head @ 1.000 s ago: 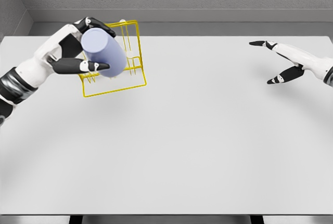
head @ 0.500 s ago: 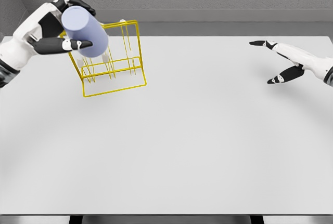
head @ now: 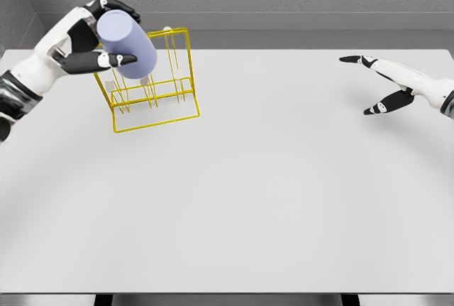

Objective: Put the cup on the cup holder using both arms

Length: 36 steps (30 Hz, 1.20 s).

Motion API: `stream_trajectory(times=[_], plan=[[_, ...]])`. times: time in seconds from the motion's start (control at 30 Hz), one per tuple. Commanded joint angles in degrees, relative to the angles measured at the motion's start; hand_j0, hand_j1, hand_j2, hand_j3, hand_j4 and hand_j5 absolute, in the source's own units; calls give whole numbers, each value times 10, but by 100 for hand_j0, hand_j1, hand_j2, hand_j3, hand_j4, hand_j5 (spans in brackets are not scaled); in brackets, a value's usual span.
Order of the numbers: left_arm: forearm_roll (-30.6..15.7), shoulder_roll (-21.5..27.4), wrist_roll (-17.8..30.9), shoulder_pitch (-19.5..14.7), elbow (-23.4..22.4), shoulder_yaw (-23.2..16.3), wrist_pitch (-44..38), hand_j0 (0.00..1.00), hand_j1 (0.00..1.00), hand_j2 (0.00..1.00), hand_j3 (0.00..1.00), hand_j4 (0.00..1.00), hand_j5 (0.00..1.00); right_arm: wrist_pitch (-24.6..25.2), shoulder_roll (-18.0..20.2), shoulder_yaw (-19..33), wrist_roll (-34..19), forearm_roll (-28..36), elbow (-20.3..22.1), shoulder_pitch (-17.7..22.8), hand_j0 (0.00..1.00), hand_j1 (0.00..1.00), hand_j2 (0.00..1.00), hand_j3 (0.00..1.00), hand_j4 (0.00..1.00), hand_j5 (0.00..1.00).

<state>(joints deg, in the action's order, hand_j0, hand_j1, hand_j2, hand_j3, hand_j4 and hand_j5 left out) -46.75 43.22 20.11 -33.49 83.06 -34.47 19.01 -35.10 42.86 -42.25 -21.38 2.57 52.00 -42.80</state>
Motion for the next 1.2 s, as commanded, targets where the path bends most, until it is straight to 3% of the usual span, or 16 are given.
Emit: stream_trajectory(times=[0.0,0.7,0.73,0.87,0.93,1.17], plan=[[-3,-2,-1,1,-1,0,-1,44,44,44,44,44,44,1,0,1,0,4,0,0,100,100,100,100,100,100],[-1,-8,0,6,-1,-13,0,45,45,45,45,45,45,1,0,1,-1,3,0,0,100,100,100,100,100,100],[-1,-8,0,6,0,-13,0,48,48,48,48,48,48,1,0,0,-1,3,0,0,100,100,100,100,100,100],[8,-4,1,6,-1,-13,-1,80,80,80,80,80,80,1,0,1,-2,3,0,-1,100,100,100,100,100,100],[16,-3,1,6,-1,-12,-1,88,88,88,88,88,88,1,0,1,-2,3,0,0,100,100,100,100,100,100],[16,-2,1,6,0,-12,-1,92,92,92,92,92,92,1,0,1,-2,3,0,0,100,100,100,100,100,100]])
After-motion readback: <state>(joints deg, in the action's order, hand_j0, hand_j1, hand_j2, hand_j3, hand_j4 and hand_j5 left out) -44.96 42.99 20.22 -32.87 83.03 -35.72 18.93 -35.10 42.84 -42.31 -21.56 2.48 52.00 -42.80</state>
